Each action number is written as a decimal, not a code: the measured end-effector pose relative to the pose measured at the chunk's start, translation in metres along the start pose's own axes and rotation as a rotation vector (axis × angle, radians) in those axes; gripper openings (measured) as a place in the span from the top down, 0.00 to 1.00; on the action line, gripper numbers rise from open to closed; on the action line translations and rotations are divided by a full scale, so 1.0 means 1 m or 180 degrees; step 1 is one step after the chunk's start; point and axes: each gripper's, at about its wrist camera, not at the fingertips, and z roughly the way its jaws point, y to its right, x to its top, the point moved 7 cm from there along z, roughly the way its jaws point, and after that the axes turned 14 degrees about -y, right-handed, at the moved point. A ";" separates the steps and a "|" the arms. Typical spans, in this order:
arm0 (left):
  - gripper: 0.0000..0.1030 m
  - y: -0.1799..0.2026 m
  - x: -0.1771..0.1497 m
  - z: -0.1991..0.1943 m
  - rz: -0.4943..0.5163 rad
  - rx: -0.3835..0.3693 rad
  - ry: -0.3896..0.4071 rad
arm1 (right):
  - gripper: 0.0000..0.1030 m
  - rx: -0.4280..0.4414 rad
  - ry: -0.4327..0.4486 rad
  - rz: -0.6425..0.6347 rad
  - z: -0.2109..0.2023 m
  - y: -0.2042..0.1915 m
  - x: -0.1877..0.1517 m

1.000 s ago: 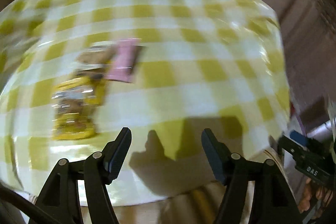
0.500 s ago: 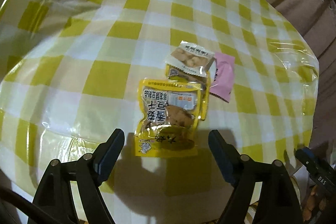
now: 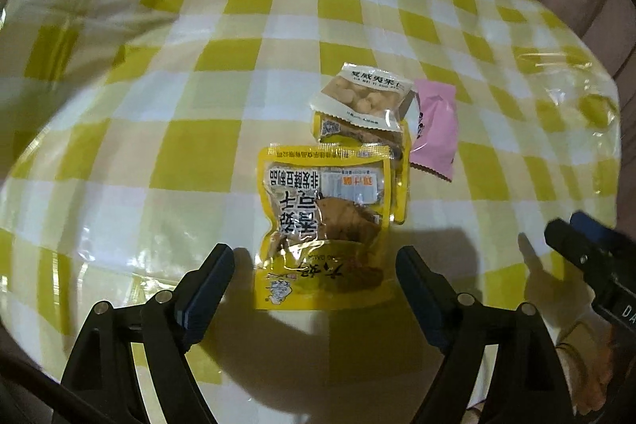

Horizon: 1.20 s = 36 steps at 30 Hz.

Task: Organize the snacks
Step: 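Move both tools back over the remaining snacks on the table, then grasp the pink packet with the right tool while the left tool grasps the yellow packet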

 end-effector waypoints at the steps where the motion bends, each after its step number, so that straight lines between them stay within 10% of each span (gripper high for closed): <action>1: 0.18 0.000 0.000 0.000 0.0009 0.0137 0.0007 | 0.26 0.0005 0.0008 -0.0015 0.002 -0.004 0.002; 8: 0.18 0.012 -0.004 0.008 0.0251 0.0547 -0.0018 | 0.26 0.0058 -0.0013 -0.0029 0.012 -0.017 0.009; 30: 0.62 -0.013 -0.005 -0.019 -0.0254 -0.0350 0.0355 | 0.26 0.0187 0.0167 -0.0026 0.042 -0.059 0.064; 36: 0.67 -0.029 -0.009 -0.024 -0.0548 -0.0848 0.0401 | 0.46 0.0189 0.0090 -0.0040 0.056 -0.063 0.074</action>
